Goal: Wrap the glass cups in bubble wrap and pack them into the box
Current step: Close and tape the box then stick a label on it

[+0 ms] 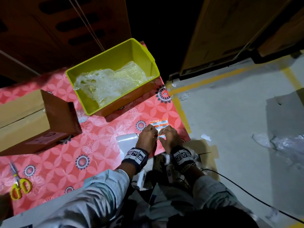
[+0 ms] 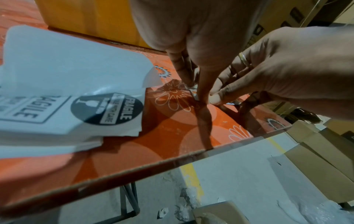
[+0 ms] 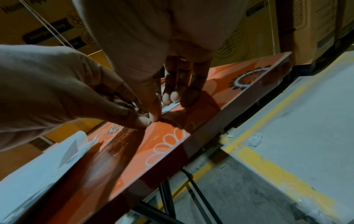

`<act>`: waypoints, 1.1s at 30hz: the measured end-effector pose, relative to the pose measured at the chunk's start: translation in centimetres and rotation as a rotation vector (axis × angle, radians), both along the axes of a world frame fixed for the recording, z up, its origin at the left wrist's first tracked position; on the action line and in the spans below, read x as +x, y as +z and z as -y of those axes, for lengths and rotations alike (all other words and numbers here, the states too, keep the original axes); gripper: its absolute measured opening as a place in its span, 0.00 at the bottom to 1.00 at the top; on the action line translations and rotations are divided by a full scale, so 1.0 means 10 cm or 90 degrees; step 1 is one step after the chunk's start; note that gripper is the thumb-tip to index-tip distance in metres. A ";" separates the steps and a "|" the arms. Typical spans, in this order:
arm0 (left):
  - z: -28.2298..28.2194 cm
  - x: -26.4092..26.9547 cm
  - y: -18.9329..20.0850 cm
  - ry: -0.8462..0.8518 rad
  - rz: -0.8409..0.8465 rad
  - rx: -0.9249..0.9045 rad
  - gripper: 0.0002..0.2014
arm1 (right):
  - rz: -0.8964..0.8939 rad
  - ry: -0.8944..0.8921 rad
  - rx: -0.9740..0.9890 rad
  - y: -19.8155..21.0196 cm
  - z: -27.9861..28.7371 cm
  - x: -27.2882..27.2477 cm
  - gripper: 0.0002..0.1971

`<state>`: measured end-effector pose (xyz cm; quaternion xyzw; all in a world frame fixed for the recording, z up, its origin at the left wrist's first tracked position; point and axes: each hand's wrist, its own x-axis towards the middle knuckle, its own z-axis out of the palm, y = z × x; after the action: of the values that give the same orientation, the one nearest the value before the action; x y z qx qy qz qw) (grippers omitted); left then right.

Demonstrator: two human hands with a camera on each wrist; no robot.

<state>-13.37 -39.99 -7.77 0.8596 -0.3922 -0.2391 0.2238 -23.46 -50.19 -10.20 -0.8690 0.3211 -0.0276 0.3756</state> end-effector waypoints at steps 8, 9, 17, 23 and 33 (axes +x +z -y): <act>0.01 0.01 -0.03 0.033 -0.034 -0.007 0.10 | 0.032 -0.075 0.075 -0.04 0.03 0.00 0.10; 0.01 0.01 -0.02 0.033 -0.036 -0.005 0.10 | 0.038 -0.077 0.084 -0.04 0.04 0.00 0.11; 0.03 0.00 0.00 0.030 -0.022 0.029 0.14 | 0.054 -0.067 0.080 -0.10 0.04 0.00 0.09; 0.04 0.01 0.02 0.034 -0.030 0.046 0.14 | 0.059 -0.088 0.068 -0.12 0.02 0.00 0.09; 0.07 0.00 0.09 0.050 -0.041 0.083 0.07 | 0.056 -0.112 0.089 -0.11 0.02 -0.01 0.11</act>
<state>-13.39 -40.66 -6.85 0.8787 -0.3347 -0.2827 0.1893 -23.56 -50.35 -11.27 -0.8071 0.3807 -0.0761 0.4448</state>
